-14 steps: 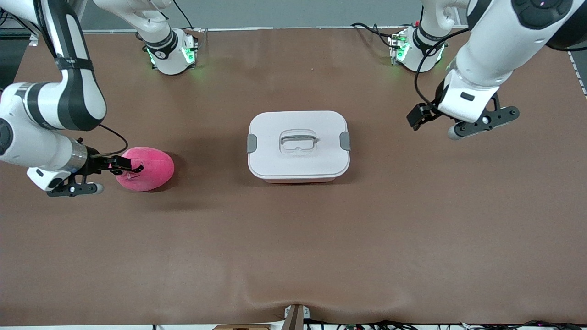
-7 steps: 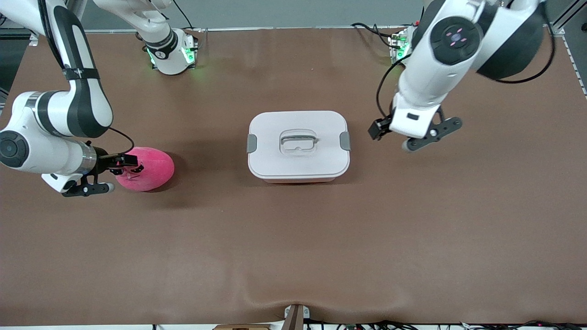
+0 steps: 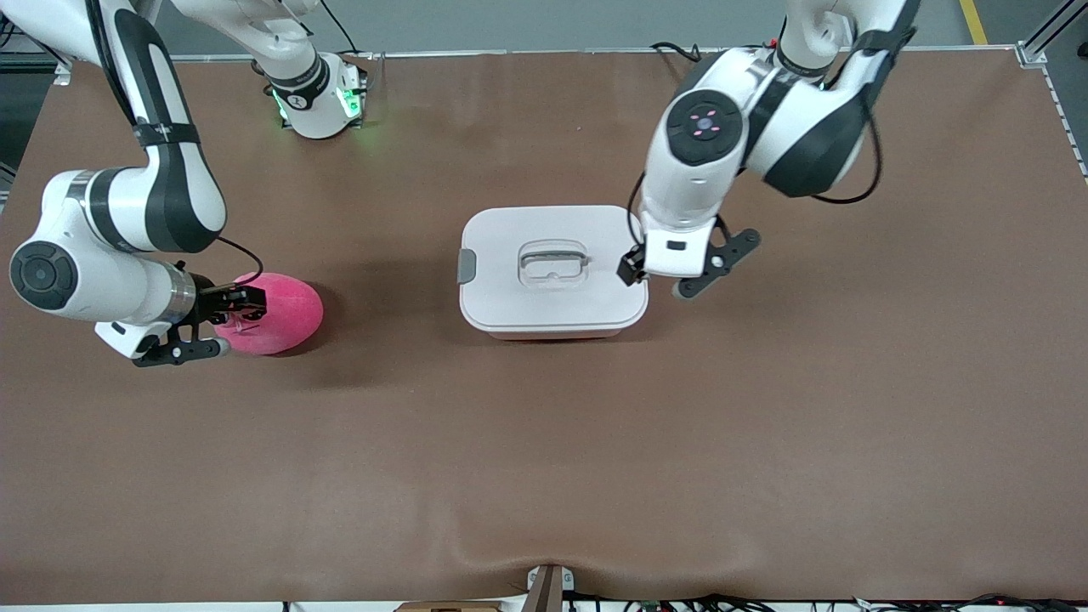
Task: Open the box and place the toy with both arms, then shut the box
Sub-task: 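Grasp the lid handle with the left gripper while the right gripper grasps the toy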
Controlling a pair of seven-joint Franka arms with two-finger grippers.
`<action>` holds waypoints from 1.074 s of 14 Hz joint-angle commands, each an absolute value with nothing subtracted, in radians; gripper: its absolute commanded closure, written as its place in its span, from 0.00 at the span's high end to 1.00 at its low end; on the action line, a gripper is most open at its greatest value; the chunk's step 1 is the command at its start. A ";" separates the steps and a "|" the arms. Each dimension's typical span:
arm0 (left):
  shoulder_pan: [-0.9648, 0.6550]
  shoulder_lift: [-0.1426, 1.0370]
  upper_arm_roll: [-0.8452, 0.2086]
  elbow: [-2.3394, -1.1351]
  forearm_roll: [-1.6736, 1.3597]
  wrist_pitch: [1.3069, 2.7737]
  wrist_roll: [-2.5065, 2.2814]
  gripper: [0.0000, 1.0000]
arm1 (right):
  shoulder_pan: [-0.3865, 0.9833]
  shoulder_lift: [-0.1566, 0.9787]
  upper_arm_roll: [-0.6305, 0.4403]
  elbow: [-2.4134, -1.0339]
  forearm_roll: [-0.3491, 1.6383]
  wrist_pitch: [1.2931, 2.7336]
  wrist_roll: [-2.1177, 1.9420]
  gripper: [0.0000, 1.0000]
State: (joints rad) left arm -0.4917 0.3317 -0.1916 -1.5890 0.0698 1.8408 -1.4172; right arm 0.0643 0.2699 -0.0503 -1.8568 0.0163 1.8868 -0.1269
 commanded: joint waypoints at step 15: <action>-0.667 0.405 -0.187 -1.529 0.149 1.911 -2.220 0.80 | 0.061 0.267 -0.052 -1.884 0.026 1.888 -0.149 0.00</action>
State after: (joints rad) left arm -0.6642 0.4013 -0.1879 -1.5530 0.1317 1.9125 -2.2010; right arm 0.0610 0.2730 -0.0541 -1.8840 0.0163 1.8880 -0.1377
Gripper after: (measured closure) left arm 0.198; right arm 0.903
